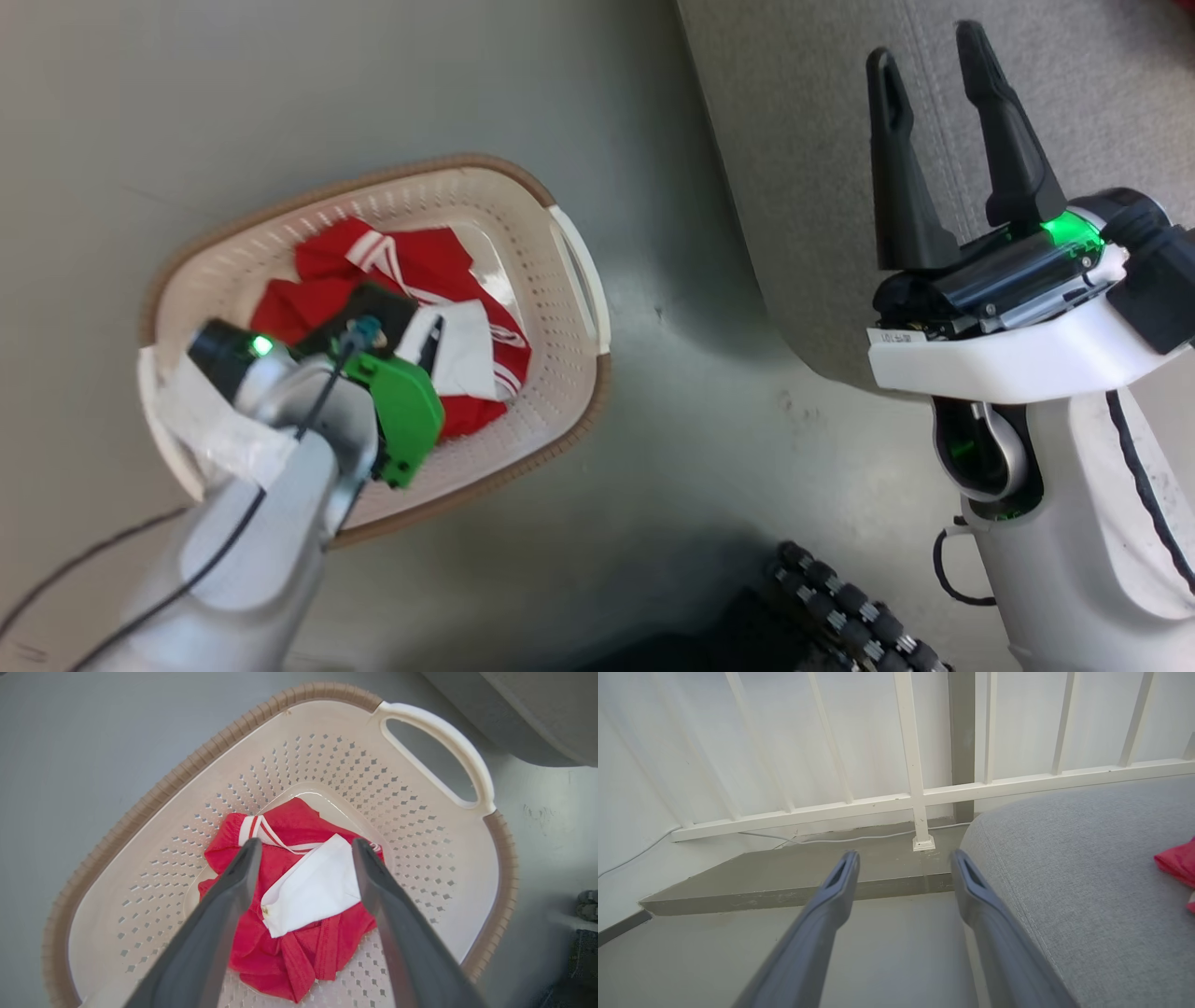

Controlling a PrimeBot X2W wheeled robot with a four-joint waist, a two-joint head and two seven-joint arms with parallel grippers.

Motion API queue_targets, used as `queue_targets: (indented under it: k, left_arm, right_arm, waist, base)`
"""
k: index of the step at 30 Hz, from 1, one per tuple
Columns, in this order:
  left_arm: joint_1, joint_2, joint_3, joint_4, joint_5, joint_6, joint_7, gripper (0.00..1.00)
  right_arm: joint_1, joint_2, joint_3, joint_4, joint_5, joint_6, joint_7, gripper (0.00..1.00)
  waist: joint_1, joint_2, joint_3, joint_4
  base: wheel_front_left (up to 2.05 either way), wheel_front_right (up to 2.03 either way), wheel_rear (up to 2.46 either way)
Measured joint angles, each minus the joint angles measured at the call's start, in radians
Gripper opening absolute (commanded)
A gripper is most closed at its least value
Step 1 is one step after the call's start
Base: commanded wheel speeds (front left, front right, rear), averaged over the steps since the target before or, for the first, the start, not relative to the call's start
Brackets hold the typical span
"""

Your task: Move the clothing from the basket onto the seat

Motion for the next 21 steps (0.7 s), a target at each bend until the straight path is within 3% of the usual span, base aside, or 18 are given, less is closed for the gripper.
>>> queue_targets:
  k: [8, 21]
  left_arm:
    - [-0.086, 0.051, 0.021, 0.112, 0.044, 0.006, 0.021, 1.0]
    - [-0.143, 0.061, 0.029, 0.278, 0.06, 0.026, 0.032, 1.0]
  right_arm:
    - [-0.052, 0.014, 0.019, 0.007, 0.019, 0.009, -0.018, 1.0]
    - [-0.073, 0.02, 0.031, 0.058, 0.034, 0.01, -0.029, 1.0]
  waist:
    - [0.0001, 0.0, 0.108, -0.051]
    - [0.0, 0.0, 0.191, -0.129]
  base:
    - [0.0, 0.0, 0.0]
    - [0.0, 0.0, 0.0]
